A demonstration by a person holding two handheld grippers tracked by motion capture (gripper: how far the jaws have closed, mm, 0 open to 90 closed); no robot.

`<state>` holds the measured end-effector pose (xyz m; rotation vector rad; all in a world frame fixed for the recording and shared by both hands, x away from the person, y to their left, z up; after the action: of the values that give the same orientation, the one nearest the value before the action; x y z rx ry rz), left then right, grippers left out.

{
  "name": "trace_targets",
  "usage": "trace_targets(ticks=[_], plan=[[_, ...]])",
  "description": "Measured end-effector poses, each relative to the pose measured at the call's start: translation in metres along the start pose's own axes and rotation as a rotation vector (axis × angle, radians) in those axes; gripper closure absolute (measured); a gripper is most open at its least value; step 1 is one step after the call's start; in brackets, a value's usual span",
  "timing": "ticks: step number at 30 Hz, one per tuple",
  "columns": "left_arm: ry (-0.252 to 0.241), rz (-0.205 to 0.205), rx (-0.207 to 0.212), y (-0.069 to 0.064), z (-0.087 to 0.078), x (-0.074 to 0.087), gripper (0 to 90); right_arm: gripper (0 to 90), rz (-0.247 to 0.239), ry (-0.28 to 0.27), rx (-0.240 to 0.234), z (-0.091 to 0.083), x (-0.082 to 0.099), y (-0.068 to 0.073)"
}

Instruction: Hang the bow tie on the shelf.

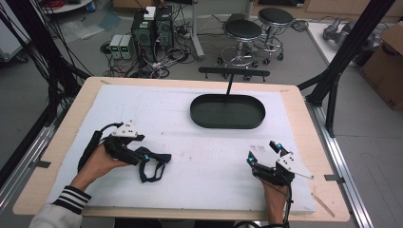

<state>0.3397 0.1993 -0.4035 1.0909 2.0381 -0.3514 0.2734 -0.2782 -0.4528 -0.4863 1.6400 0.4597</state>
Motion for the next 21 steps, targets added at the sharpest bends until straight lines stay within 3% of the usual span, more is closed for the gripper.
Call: trace_targets(ticks=[5, 10, 14, 21], plan=[[0.008, 0.006, 0.026, -0.002, 0.007, 0.000, 29.3, 11.0, 0.000, -0.001, 0.002, 0.000, 0.000, 0.000], [0.086, 0.103, 0.031, -0.003, 0.015, 0.002, 32.0, 11.1, 0.002, -0.001, 0.003, 0.000, 0.000, 0.000], [0.081, 0.150, 0.068, -0.007, 0.017, -0.003, 34.9, 11.1, 0.005, -0.001, 0.003, 0.000, 0.000, 0.000], [0.122, 0.159, 0.054, -0.007, 0.022, -0.001, 34.3, 11.1, 0.004, -0.002, 0.002, 0.000, 0.000, -0.001]])
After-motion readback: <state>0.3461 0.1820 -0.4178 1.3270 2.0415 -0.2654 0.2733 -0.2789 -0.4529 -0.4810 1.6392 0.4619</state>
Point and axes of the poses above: each handheld gripper's, and its own axes: z roughly forward along the jaws, x roughly out of its underside, y roughly to its left, the point moved 1 cm from there along z, roughly forward along the jaws, and after that the axes turned 8 degrees about -x, right-handed, at the moved point
